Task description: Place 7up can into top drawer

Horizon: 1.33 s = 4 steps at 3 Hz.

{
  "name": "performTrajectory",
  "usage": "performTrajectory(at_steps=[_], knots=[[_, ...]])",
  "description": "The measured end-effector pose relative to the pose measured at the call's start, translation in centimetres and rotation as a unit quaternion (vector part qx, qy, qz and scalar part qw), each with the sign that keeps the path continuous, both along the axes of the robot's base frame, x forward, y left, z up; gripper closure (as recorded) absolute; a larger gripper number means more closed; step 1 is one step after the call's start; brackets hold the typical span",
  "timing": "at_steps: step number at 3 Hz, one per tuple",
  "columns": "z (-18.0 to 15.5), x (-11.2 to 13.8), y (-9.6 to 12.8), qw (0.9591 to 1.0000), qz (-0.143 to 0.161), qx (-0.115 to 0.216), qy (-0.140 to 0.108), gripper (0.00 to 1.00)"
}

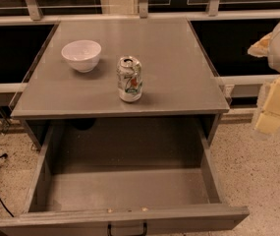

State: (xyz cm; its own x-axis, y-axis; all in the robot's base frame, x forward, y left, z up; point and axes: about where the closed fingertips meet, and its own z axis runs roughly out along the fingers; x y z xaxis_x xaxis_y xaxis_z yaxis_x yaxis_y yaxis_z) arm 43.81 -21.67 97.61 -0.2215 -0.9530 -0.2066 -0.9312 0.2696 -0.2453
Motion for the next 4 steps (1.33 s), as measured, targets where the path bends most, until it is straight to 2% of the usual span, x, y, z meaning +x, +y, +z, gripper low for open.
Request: performTrajectory(at_steps=[1,2,4], knots=[[0.0,0.0,0.0,1.0000,0.000,0.000,0.000,0.00],[-0.1,1.1,1.0,0.9998,0.004,0.014,-0.015,0.00],[-1.4,5.7,4.2,0.9979,0.011,0.049,-0.040,0.00]])
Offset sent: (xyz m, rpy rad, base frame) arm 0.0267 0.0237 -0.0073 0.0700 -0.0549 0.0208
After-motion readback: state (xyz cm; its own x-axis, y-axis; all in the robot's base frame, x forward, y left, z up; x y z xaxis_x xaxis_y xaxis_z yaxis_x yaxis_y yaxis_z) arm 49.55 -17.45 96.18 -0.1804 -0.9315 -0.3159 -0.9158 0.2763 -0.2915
